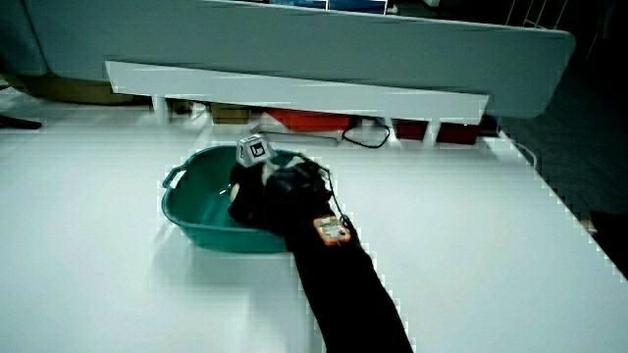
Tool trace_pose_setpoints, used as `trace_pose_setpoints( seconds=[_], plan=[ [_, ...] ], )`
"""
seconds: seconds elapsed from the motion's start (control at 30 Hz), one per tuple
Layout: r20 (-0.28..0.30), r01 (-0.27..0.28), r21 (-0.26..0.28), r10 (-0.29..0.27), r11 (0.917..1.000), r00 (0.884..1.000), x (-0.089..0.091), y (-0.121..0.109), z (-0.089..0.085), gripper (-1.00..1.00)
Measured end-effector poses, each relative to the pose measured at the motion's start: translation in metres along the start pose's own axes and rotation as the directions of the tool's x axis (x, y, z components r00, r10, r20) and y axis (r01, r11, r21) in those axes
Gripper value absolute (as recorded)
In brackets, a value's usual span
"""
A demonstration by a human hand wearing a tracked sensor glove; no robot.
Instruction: Place pear into plate
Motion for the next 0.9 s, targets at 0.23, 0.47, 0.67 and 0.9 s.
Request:
trace_pose_setpoints(
  seconds=[0.23, 0.47, 0.67, 0.9],
  plan=[
    [-0.001, 0.012, -0.031, -0.012, 0.9994, 1.000, 0.0022, 0.0040, -0.0047, 0.00],
    [-0.016, 0.016, -0.026, -0.016, 0.9995, 1.000, 0.0052, 0.0021, -0.0050, 0.00],
    [0.001, 0.024, -0.013, -0.024, 0.9996, 1.000, 0.0044, 0.0004, -0.0032, -0.24],
    [0.025, 0.034, -0.091, -0.032, 0.9953, 0.999, 0.0067, 0.0021, -0.0078, -0.57]
  ],
)
